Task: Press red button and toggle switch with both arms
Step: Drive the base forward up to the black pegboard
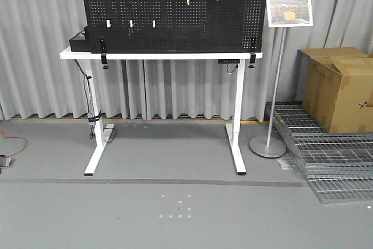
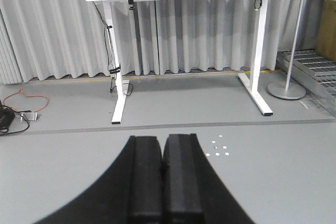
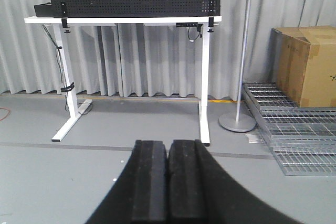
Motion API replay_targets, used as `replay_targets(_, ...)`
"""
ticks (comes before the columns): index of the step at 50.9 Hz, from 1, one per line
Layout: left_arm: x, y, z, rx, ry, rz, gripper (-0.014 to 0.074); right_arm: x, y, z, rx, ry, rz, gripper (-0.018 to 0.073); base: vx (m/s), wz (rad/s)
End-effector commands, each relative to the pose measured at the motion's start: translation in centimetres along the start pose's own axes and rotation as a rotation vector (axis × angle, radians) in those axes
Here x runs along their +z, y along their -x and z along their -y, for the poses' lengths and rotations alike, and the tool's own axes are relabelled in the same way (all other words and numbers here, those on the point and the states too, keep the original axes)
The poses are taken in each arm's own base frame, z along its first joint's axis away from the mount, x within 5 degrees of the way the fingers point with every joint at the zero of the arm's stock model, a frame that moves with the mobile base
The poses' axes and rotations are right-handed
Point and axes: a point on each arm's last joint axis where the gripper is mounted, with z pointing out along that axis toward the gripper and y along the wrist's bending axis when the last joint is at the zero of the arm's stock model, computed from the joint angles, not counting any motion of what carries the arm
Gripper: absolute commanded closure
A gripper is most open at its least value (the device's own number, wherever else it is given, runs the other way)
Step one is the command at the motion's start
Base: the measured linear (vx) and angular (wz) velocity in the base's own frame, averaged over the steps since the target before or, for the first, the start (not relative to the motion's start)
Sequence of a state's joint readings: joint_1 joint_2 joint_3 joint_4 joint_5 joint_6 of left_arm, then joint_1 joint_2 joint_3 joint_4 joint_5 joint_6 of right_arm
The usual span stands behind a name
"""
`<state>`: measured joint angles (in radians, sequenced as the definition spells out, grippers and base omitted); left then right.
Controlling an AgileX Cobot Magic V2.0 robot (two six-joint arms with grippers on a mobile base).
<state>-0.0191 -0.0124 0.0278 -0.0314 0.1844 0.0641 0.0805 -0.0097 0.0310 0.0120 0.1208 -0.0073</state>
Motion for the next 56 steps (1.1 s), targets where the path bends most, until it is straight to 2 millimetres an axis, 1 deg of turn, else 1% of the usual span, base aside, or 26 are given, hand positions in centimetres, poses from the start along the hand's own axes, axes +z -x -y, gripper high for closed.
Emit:
replay_targets(1, 0.11, -0.33, 0.01, -0.011, 0.002, 0.060, 0.0595, -0.09, 0.48, 0.04, -0.011, -0.006, 0.089, 0.0559, 0.00, 0.00)
replay_targets(36, 0.11, -0.33, 0.01, -0.011, 0.002, 0.060, 0.0595, -0.09, 0.48, 0.04, -0.011, -0.006, 0.089, 0.0559, 0.01, 0.00)
replay_targets(56, 0.11, -0.33, 0.01, -0.011, 0.002, 0.060, 0.0595, -0.09, 0.48, 0.04, -0.011, -0.006, 0.089, 0.0559, 0.20, -0.02)
